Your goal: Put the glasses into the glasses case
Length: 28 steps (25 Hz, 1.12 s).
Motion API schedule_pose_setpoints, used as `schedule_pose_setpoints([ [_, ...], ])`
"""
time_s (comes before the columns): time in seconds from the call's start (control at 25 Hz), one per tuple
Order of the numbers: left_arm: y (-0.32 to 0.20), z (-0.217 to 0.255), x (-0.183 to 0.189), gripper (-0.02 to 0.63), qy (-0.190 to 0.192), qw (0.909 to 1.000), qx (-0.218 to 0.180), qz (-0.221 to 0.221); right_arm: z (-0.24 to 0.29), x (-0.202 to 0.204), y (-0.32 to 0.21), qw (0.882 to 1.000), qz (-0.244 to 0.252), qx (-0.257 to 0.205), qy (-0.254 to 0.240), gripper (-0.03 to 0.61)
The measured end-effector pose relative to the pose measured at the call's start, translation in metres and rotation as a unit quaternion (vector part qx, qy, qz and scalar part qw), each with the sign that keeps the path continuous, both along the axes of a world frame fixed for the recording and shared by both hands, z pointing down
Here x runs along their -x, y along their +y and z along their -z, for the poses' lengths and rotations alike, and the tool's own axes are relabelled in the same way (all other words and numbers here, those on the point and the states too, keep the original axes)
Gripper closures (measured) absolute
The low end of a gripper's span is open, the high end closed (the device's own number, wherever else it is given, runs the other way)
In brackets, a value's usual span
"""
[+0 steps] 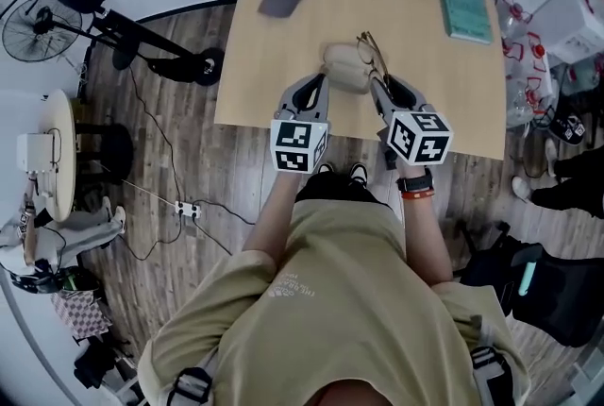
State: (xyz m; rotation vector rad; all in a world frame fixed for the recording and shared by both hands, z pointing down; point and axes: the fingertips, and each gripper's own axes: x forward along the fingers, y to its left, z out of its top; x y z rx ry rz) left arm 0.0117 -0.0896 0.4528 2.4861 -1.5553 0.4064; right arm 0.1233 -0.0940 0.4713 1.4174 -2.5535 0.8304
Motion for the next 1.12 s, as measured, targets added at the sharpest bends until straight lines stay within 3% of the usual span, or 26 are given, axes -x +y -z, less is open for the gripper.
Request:
schedule_pose_setpoints([
  [0.24,-0.033,-0.009,0.025,0.589,0.001,0.9998,0.003,-0.017,-0.008,0.031,-0.025,1.0,0.024,0.009,0.007,0.459],
  [0.68,-0.098,-0.029,0.04,0.589,0.016,0.9982,0.026,-0.051,-0.038,0.04,-0.078,0.998,0.03,0.037,0.044,0.459],
  [1.12,-0.132,-0.059,0.061,0.589,0.017,0.9959,0.059,-0.066,-0.09,0.069,-0.108,0.984,0.123,0.105,0.069,0.457],
])
